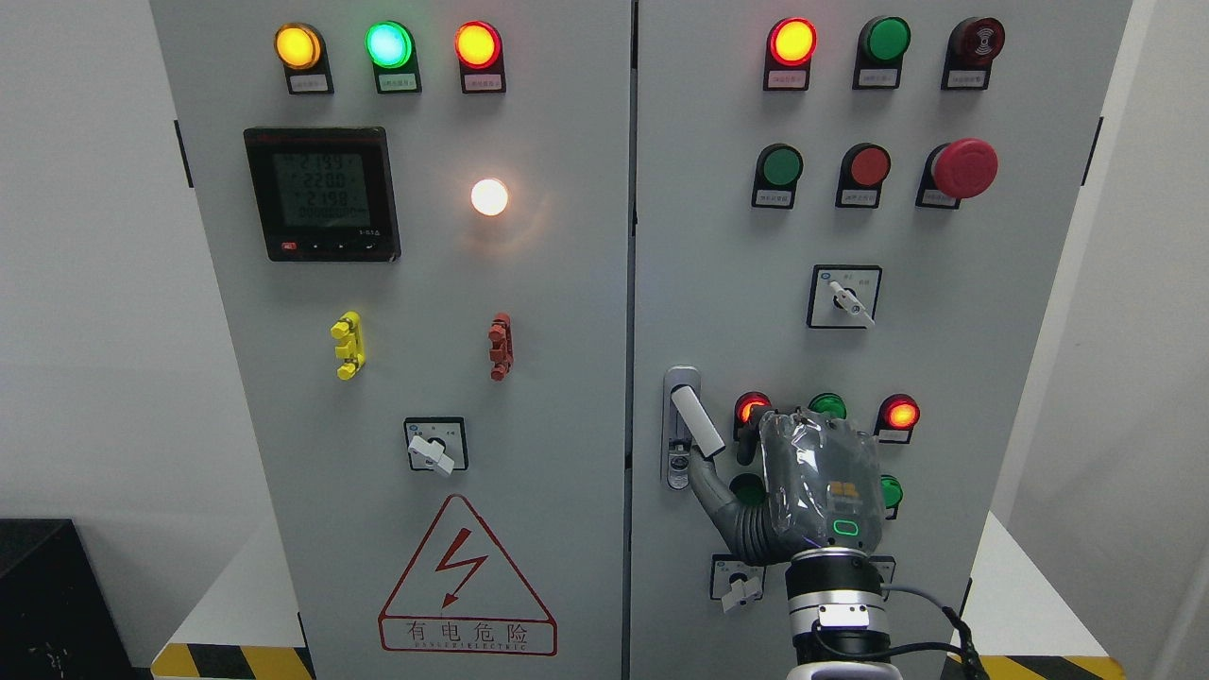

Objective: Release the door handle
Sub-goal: 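Rotate the grasped handle sideways to horizontal with the right hand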

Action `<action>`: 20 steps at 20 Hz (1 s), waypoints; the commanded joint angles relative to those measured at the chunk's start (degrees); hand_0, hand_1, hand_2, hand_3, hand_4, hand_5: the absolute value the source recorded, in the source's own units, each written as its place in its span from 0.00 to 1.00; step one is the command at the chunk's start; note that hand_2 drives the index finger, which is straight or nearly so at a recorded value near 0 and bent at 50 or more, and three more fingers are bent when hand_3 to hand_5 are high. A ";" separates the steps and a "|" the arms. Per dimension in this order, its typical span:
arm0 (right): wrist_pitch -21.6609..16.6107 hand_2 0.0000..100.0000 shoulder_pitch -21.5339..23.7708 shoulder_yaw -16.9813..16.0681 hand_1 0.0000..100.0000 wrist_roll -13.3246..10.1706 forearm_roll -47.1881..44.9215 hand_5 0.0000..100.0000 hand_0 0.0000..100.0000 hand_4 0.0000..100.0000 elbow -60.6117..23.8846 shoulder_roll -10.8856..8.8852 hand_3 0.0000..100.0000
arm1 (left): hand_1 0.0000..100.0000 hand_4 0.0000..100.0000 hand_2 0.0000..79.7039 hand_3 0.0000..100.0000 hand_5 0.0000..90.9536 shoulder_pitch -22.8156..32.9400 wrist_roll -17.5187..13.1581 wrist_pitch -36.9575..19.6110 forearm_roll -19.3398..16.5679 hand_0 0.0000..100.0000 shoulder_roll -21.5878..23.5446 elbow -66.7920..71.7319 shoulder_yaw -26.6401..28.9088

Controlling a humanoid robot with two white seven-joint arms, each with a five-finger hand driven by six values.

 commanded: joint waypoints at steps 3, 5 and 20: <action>-0.15 0.70 -0.13 -0.43 0.39 0.11 0.03 0.73 0.42 0.77 -0.46 -0.05 0.94 | 0.00 0.00 0.05 0.11 0.00 0.00 -0.04 0.02 0.00 0.00 -0.02 0.00 0.00; -0.15 0.70 -0.13 -0.43 0.40 0.02 0.04 0.73 0.42 0.77 -0.55 -0.05 0.93 | 0.00 0.00 0.05 0.11 0.00 0.00 -0.04 0.11 0.00 0.00 -0.02 0.00 0.00; -0.50 0.70 -0.31 -1.22 0.39 0.28 -0.14 0.73 0.43 0.77 -1.17 -0.05 0.93 | 0.00 0.01 0.05 0.11 0.00 0.00 -0.04 0.02 0.00 0.00 -0.02 0.00 0.00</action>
